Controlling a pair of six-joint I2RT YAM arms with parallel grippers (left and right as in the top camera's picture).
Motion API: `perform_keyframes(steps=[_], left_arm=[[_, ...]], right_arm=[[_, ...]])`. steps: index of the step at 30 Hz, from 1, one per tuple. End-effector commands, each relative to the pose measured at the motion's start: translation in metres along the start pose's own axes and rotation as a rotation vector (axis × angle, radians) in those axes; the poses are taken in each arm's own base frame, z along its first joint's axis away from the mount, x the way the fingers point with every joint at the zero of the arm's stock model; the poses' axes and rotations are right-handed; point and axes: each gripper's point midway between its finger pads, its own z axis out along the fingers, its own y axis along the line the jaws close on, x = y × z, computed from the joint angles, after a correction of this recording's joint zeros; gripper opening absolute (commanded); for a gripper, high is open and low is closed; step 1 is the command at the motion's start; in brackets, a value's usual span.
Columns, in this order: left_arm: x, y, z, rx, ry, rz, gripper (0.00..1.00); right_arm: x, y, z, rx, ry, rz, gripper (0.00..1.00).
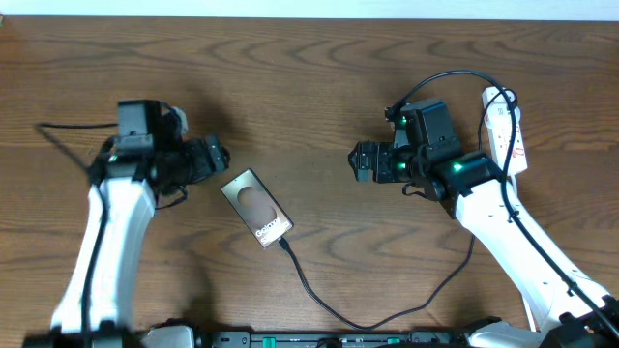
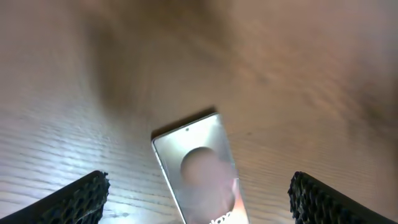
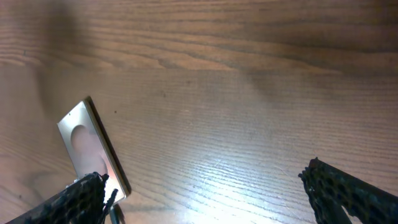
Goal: Plug charger to phone and switch on socket
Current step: 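Open the left gripper and lift it up off the phone, then move the right gripper up to the white power strip's switch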
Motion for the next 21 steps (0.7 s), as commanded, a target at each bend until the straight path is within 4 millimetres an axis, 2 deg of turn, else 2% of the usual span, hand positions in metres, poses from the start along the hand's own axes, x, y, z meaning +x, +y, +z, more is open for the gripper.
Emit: perform_keyframes(steps=[1, 5, 8, 10, 17, 21], left_arm=[[-0.011, -0.01, -0.032, 0.011, -0.119, 0.141, 0.93], [-0.015, -0.017, -0.053, 0.024, -0.193, 0.164, 0.93], [-0.016, -0.02, -0.062, 0.032, -0.219, 0.172, 0.93], [-0.018, -0.02, -0.065, 0.025, -0.235, 0.174, 0.93], [-0.028, 0.002, -0.068, -0.111, -0.286, 0.159, 0.93], [-0.035, 0.001, -0.07, -0.115, -0.316, 0.179, 0.93]], right_arm=[[-0.003, 0.001, -0.004, 0.007, -0.017, -0.022, 0.99], [-0.002, 0.0, -0.004, 0.009, -0.012, -0.021, 0.99], [0.0, 0.0, -0.004, 0.011, -0.006, -0.02, 0.99], [-0.001, 0.0, -0.004, 0.012, -0.007, -0.02, 0.99], [0.004, -0.009, -0.004, 0.058, 0.007, -0.014, 0.99], [0.006, -0.01, -0.004, 0.062, 0.017, -0.012, 0.99]])
